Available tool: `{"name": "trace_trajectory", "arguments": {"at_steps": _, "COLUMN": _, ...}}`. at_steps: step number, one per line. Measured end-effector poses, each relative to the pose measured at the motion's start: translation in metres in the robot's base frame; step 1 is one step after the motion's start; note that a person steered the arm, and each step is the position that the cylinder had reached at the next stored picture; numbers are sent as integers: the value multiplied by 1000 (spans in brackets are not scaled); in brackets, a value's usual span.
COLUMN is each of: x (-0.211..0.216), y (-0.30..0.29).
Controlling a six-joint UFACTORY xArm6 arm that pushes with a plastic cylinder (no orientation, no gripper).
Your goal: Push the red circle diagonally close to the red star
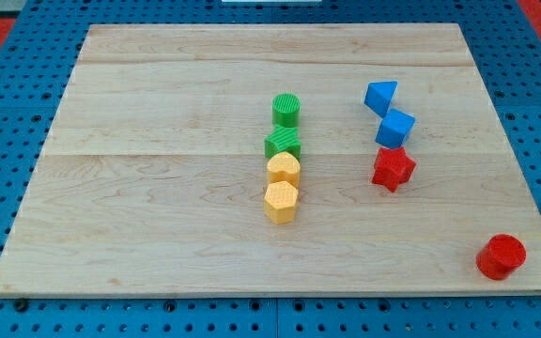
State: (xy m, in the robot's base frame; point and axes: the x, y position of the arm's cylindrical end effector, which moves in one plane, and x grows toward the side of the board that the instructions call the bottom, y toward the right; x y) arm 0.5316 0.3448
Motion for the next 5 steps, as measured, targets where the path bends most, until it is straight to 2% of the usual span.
{"name": "trace_trajectory", "arguments": {"at_steps": 1, "x": 45, "y": -1}}
{"name": "trace_trajectory", "arguments": {"at_steps": 3, "x": 85, "y": -62}}
{"name": "trace_trajectory", "arguments": {"at_steps": 5, "x": 65, "y": -91}}
